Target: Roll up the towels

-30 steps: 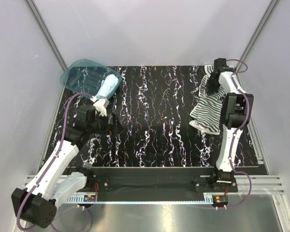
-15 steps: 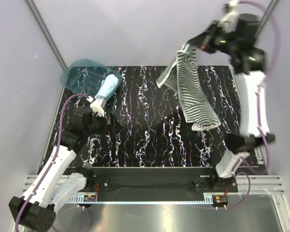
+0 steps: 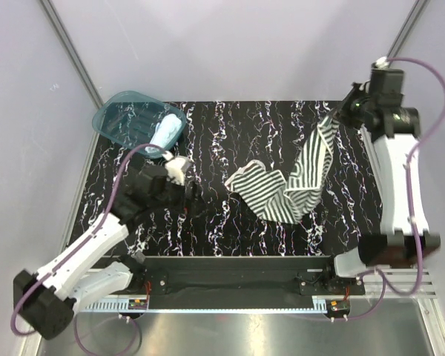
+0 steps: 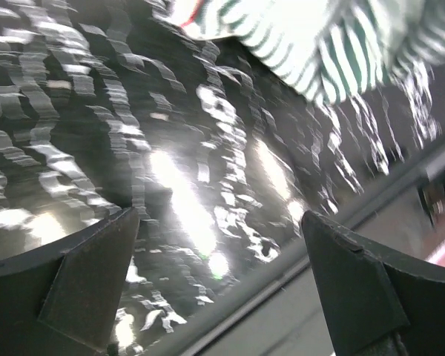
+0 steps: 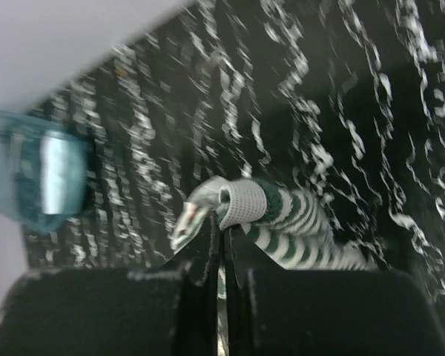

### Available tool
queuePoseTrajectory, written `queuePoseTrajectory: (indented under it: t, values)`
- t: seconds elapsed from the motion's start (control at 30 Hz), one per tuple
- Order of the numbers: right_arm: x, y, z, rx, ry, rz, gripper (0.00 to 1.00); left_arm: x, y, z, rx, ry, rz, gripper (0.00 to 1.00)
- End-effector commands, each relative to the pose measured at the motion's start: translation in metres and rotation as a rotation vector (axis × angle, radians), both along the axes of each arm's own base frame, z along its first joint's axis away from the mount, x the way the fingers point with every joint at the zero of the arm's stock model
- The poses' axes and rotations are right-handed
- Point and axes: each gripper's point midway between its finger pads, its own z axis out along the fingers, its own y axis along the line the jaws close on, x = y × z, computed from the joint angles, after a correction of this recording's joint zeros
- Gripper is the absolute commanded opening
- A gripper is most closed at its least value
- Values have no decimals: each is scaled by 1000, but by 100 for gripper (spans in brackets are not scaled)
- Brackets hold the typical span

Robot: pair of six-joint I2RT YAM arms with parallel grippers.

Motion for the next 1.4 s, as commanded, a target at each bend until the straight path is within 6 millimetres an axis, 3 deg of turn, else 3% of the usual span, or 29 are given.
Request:
queuePoseTrajectory:
  t: [0.0, 0.1, 0.2, 0.23, 0.27, 0.33, 0.4, 0.43, 0.47, 0.53, 0.7, 0.9, 0.93, 0.97, 1.03, 1.07, 1.1, 1.2, 1.3, 1.33, 1.37]
  values:
    - [11, -17, -38, -73, 120, -56, 0, 7, -32, 14, -32, -65, -30, 99]
    - [17, -10, -26, -55, 71, -20, 0, 4, -61, -2, -24, -37, -84, 99]
    - [14, 2, -5, -33, -6, 48, 0, 18, -79, -18, 28, -20, -71, 99]
    - [14, 5, 2, -28, -37, 67, 0, 26, -82, -34, 64, 17, -42, 99]
    - [6, 10, 13, -18, -72, 93, 0, 40, -85, -27, 71, -2, 4, 99]
    - [-1, 12, 24, -14, -102, 100, 0, 54, -92, -45, 118, 45, 51, 99]
    - [-11, 16, 33, -11, -130, 118, 0, 71, -105, -42, 120, 40, 65, 99]
    - [-15, 17, 33, -7, -127, 123, 0, 76, -110, -62, 149, 83, 70, 99]
    - [-21, 19, 36, -3, -133, 135, 0, 86, -118, -58, 144, 76, 79, 99]
    - [-26, 21, 32, 3, -125, 146, 0, 92, -128, -81, 166, 124, 84, 99]
    - [-37, 23, 20, 3, -113, 161, 0, 103, -155, -103, 128, 175, 54, 99]
    - [-42, 24, 13, -3, -99, 172, 0, 109, -158, -133, 182, 212, 43, 96]
    - [-42, 24, 14, -4, -101, 174, 0, 108, -158, -142, 188, 226, 30, 93]
    - [-43, 25, 15, -4, -105, 175, 0, 108, -161, -144, 177, 232, 20, 75]
    - [-43, 24, 11, -7, -96, 171, 0, 107, -164, -149, 170, 241, 4, 50]
    - [-43, 23, 12, -9, -98, 169, 0, 108, -165, -149, 163, 239, 2, 12]
    - [-43, 22, 11, -14, -97, 166, 0, 107, -165, -148, 165, 243, 3, 0]
    - [-44, 18, 10, -26, -92, 144, 0, 99, -156, -139, 189, 251, -5, 0]
    - [-48, 13, 10, -42, -80, 117, 0, 75, -142, -103, 205, 247, -58, 0]
    - [-51, 11, 12, -46, -80, 109, 0, 60, -129, -75, 226, 231, -81, 0]
    - [-56, 7, 17, -58, -96, 85, 0, 48, -122, -59, 240, 221, -98, 0]
